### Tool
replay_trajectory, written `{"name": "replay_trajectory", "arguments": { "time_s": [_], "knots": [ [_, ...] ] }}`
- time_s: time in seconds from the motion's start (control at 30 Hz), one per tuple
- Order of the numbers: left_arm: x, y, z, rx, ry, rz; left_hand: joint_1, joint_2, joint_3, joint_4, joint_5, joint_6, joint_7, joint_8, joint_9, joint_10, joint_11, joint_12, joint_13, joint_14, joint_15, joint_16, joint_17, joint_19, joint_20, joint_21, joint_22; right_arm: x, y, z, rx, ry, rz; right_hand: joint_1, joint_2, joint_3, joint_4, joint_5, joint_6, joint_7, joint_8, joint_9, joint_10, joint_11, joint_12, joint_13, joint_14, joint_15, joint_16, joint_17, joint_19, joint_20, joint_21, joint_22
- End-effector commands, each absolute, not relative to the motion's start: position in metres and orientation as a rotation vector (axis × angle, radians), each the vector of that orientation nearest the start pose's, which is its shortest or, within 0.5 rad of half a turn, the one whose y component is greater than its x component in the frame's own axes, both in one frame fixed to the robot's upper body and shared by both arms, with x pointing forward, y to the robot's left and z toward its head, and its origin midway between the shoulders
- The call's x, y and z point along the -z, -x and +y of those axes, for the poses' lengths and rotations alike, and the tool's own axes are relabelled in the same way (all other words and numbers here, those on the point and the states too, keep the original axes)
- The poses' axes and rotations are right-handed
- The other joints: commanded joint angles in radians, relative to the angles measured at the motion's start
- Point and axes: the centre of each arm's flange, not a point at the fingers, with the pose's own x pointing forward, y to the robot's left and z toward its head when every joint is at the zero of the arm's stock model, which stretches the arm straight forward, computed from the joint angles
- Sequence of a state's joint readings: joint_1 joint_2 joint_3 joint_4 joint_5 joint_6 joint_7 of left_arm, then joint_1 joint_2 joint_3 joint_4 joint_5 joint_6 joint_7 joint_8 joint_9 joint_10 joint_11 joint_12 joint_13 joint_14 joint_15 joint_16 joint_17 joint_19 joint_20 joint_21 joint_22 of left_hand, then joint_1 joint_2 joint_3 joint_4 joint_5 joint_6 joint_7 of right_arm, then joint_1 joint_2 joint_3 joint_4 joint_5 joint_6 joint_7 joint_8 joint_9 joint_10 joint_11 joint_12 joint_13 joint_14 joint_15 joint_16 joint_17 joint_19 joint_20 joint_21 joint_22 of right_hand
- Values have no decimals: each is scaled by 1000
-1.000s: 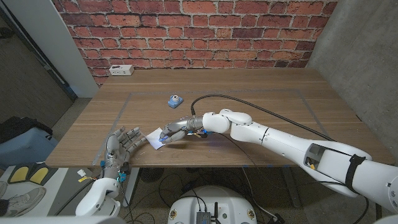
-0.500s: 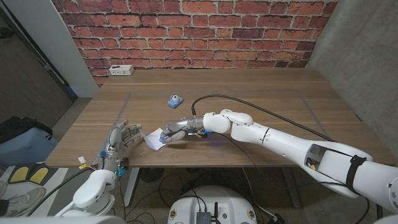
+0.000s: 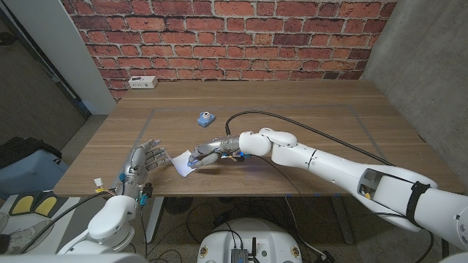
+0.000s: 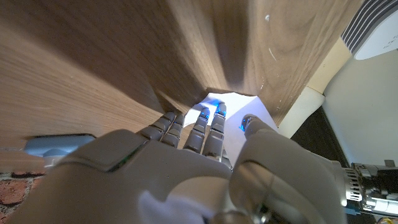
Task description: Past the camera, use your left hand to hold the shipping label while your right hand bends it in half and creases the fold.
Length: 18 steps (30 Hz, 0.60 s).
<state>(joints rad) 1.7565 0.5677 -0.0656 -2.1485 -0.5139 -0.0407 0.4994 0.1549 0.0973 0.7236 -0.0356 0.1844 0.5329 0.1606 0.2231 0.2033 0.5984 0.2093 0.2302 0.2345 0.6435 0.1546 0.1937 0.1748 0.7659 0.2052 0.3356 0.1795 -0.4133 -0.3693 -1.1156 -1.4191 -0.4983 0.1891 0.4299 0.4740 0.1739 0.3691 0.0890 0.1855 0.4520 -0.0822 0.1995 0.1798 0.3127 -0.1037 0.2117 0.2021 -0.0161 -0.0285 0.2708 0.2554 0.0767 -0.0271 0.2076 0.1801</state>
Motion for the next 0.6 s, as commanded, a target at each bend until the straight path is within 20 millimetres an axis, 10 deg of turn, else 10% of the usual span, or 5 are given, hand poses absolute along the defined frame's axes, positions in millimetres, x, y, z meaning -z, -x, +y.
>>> {"name": "replay_trajectory", "arguments": {
  "time_s": [0.03, 0.23, 0.43, 0.6],
  "knots": [
    [169, -433, 340, -273, 130, -389, -18, -5, -8, 2, -10, 21, 22, 18, 32, 17, 10, 7, 6, 22, 16, 3, 2, 12, 8, -7, 1, 72, -581, 66, -980, 1622, -731, -2, 5, 0, -6, 5, 6, 5, 0, 5, 1, 2, -4, 2, 3, -56, 9, -1, 4, 0, 5, 2],
    [176, -448, 338, -137, 220, -384, -37, -15, -26, -10, -15, -440, -63, -45, 118, -93, 10, -19, 60, -70, 36, -10, 5, -36, 10, -91, 4, 73, -579, 66, -980, 1622, -733, -2, 6, 1, -7, 5, 8, 5, 0, 5, 5, 1, -4, 2, 3, -56, 9, -2, 4, 1, 5, 2],
    [179, -452, 331, -115, 303, -403, -34, -3, -21, -13, -14, -597, -187, -50, 85, -169, 10, -28, 75, -80, 14, -9, 7, -50, -7, -111, 6, 73, -578, 64, -977, 1621, -730, 0, 8, 2, -9, 6, 9, 4, -1, 5, 8, 3, -3, 2, 3, -57, 9, -3, 3, 0, 5, 2],
    [186, -452, 320, -102, 438, -369, -36, 2, -21, -9, -14, -537, -101, -4, 66, -187, 11, -21, 79, -96, 18, -7, 6, -57, -8, -118, 6, 73, -578, 64, -977, 1618, -731, 0, 8, 3, -9, 6, 10, 4, -1, 5, 8, 4, -4, 2, 3, -57, 9, -3, 2, 0, 4, 2]
  ]
}}
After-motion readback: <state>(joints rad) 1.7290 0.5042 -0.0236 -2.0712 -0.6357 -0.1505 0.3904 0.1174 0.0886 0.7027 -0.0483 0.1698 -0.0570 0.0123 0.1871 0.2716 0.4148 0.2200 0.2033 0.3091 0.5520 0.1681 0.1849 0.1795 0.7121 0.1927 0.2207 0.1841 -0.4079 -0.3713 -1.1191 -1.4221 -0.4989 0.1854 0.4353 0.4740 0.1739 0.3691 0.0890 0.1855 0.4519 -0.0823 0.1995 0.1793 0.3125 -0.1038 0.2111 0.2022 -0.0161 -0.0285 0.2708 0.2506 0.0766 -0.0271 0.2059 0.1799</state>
